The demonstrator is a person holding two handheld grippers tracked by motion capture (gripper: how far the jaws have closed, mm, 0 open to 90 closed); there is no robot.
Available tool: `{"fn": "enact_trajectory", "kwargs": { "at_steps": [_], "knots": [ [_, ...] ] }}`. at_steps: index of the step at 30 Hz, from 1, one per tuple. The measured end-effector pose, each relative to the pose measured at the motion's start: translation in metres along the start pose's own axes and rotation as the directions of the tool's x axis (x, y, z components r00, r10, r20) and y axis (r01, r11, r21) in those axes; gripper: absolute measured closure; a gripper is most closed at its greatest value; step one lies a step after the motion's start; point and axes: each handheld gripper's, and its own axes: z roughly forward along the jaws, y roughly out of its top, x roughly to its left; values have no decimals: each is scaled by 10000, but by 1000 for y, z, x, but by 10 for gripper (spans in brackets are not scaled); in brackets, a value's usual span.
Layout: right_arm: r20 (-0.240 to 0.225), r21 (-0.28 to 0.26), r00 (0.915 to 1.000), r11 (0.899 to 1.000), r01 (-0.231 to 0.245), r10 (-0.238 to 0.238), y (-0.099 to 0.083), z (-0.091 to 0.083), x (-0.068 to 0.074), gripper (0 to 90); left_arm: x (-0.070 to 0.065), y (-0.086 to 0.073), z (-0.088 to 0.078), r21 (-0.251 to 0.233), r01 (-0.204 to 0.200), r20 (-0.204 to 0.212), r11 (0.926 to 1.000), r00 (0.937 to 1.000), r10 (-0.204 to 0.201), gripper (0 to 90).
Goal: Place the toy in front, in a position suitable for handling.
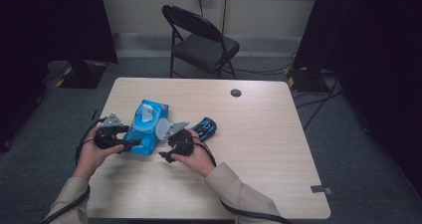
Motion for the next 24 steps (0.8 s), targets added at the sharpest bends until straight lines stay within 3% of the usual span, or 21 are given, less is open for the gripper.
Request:
{"fn": "enact_trajectory", "kwargs": {
  "at_steps": [2,5,9,11,17,24],
  "knots": [
    [-55,24,9999,9999,-101,101,-6,-12,-1,235,-4,1,-5,-81,57,169,10000,9998,-56,210],
    [-3,-54,9996,9996,-289,289,-16,-33,0,207,-10,4,-14,-371,69,94,9993,9999,-66,215],
    [59,45,9989,9989,-461,461,-33,-56,3,189,-21,8,-22,-412,-34,109,9991,9999,39,217],
    [101,119,9984,9984,-559,558,-43,-66,4,185,-27,10,-23,-373,36,369,9993,9993,-23,217],
    [194,69,9923,9925,-1222,1220,-79,-98,2,142,-46,16,-15,129,-172,860,9998,9962,160,186],
    [671,262,9859,9875,-1556,1536,-113,-121,1,142,-67,30,1,95,-543,1241,9985,9909,527,181]
  ]
}}
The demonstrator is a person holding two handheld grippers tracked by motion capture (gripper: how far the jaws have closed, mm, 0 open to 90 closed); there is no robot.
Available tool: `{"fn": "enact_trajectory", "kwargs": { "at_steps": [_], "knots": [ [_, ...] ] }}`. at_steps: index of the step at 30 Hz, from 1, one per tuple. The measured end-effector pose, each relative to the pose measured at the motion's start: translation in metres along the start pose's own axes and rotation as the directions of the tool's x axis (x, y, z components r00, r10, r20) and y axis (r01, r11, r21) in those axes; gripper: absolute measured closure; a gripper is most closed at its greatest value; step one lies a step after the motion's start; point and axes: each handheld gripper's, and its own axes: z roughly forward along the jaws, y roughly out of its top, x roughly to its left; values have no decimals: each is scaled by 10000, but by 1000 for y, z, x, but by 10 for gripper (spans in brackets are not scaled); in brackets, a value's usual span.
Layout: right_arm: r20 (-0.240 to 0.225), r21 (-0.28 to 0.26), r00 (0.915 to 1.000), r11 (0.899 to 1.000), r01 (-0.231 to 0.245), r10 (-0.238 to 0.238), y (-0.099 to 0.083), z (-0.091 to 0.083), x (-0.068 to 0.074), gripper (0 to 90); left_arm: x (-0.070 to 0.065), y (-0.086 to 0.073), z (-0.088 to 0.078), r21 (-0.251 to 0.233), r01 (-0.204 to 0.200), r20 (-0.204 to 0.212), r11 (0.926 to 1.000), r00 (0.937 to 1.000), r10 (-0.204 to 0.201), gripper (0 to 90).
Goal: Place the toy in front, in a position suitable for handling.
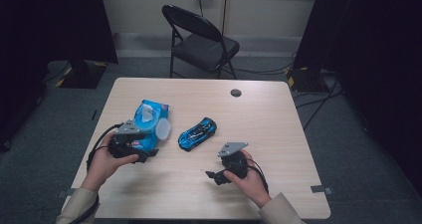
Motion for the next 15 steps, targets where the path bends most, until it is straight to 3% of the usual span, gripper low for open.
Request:
{"fn": "enact_trajectory", "kwargs": {
  "at_steps": [15],
  "knots": [
    [547,120,9967,9981,-612,605,-53,-23,-15,143,-16,41,56,187,-544,547,9983,9971,533,171]
  ]
}}
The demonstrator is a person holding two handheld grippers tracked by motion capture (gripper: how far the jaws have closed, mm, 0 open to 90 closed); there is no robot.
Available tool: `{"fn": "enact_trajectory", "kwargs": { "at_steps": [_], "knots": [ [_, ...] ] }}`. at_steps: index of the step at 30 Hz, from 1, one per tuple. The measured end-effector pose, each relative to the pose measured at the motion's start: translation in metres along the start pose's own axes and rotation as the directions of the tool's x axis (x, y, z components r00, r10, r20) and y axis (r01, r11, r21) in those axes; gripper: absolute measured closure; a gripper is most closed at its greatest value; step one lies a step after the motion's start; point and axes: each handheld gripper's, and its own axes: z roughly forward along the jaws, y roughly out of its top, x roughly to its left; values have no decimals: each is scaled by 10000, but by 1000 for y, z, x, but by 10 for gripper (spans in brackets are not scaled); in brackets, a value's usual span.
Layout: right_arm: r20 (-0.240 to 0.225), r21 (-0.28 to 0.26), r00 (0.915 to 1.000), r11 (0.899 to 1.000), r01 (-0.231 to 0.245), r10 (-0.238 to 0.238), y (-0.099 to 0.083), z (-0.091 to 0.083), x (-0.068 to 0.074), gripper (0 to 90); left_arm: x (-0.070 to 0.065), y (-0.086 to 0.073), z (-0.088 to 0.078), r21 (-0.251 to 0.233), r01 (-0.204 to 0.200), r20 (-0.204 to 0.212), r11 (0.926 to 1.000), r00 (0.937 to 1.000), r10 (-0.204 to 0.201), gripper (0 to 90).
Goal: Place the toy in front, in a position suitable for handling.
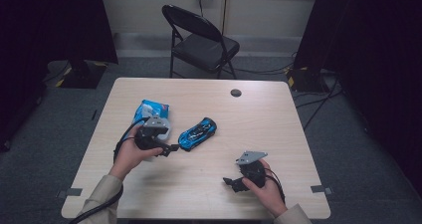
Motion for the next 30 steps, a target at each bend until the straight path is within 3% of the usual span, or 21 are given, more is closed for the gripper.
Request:
{"fn": "enact_trajectory", "kwargs": {
  "at_steps": [5,12,30],
  "knots": [
    [222,-16,9997,10000,76,-75,-9,-8,-7,142,-1,13,20,135,-175,148,9998,9997,173,171],
    [575,-235,9980,9994,-237,250,-23,-20,-20,138,4,23,46,229,-167,138,9996,9998,164,169],
    [674,-229,9974,9995,-233,248,-25,-21,-19,136,14,24,77,312,235,-243,9992,9994,-227,160]
  ]
}}
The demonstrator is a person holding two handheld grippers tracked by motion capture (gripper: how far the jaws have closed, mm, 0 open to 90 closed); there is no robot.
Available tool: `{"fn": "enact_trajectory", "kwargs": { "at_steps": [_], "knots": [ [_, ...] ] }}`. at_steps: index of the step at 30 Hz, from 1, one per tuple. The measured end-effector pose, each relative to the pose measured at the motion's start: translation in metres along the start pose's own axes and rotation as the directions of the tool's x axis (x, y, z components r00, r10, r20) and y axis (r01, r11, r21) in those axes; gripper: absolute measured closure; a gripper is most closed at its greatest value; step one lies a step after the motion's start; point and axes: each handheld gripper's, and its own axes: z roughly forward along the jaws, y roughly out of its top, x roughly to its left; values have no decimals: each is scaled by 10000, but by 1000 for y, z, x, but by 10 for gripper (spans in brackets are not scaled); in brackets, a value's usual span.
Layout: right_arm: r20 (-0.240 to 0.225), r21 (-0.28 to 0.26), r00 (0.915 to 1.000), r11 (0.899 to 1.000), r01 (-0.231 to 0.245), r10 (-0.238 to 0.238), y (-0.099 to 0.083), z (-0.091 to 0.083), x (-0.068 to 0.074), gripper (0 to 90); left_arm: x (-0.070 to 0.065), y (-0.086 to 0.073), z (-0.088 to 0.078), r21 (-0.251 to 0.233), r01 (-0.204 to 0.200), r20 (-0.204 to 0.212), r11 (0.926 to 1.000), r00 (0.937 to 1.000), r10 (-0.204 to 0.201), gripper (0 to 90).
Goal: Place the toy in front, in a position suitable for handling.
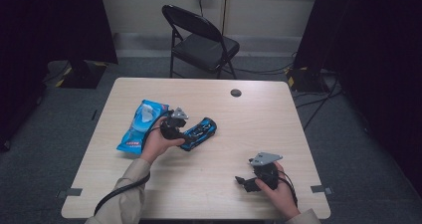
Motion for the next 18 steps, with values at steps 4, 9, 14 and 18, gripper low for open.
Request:
{"fn": "enact_trajectory", "kwargs": {
  "at_steps": [4,9,14,18],
  "knots": [
    [-7,0,10000,10000,-4,4,0,0,0,136,-2,3,5,-17,-73,35,10000,10000,73,161],
    [-6,-1,10000,10000,-13,13,0,0,0,136,-4,5,14,74,-162,-58,9998,9999,162,160],
    [-7,-1,10000,10000,-14,14,-1,-1,0,136,-7,3,25,232,-82,-71,9997,9999,84,160],
    [-7,-1,10000,10000,-14,14,-1,-1,0,136,-9,1,33,213,-52,-146,9998,9999,55,163]
  ]
}}
